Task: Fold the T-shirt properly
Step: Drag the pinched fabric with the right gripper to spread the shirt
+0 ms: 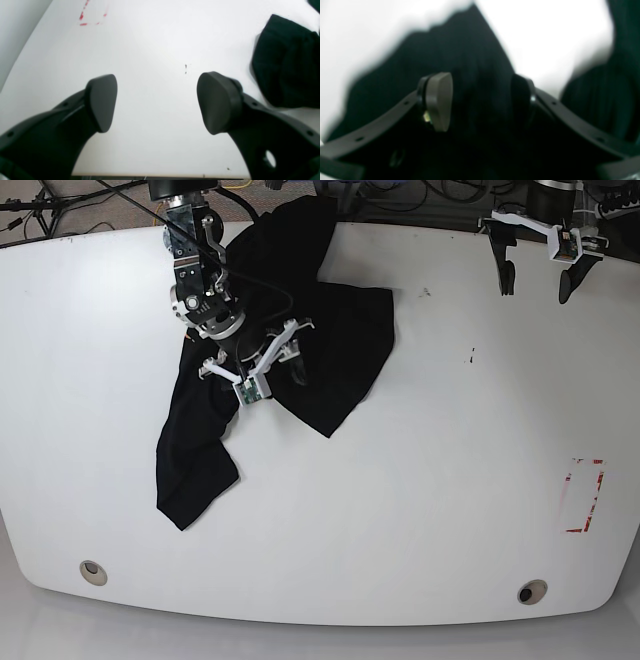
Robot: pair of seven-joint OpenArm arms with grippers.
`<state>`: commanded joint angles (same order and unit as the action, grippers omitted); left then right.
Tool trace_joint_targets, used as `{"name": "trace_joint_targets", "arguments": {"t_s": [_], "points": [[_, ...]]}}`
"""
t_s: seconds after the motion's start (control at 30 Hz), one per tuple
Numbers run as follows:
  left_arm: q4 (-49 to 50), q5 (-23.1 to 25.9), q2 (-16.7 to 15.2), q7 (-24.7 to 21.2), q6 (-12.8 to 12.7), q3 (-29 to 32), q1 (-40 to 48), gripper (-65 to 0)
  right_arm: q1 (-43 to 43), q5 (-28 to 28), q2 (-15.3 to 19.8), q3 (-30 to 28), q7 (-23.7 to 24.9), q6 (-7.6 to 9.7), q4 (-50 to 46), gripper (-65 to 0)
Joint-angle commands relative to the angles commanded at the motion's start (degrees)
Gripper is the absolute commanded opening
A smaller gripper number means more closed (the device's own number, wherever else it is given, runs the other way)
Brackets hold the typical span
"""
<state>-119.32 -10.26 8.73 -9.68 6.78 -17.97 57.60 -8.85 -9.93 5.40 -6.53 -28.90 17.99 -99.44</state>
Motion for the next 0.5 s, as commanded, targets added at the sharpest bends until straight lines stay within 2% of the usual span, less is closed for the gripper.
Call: {"name": "trace_joint_targets", "arguments": {"t_s": [0.23,0.3,0.5], "points": [[0.0,0.0,0.1,-0.1,-0.2,0.1,0.0,-15.4,0.0,-0.5,-1.2,0.1,-0.1,-0.01,0.8,-29.9],[0.2,0.0,-0.1,0.5,-0.5,0.2,0.1,-15.5,-1.9,-2.2,-1.8,-0.2,-0.8,-0.29,1.8,-29.8],[0.3,0.0,-0.1,0.3,-0.5,0.1,0.1,-15.3,-2.3,-3.1,-1.8,-0.9,-0.7,-0.35,2.3,-31.9]]}}
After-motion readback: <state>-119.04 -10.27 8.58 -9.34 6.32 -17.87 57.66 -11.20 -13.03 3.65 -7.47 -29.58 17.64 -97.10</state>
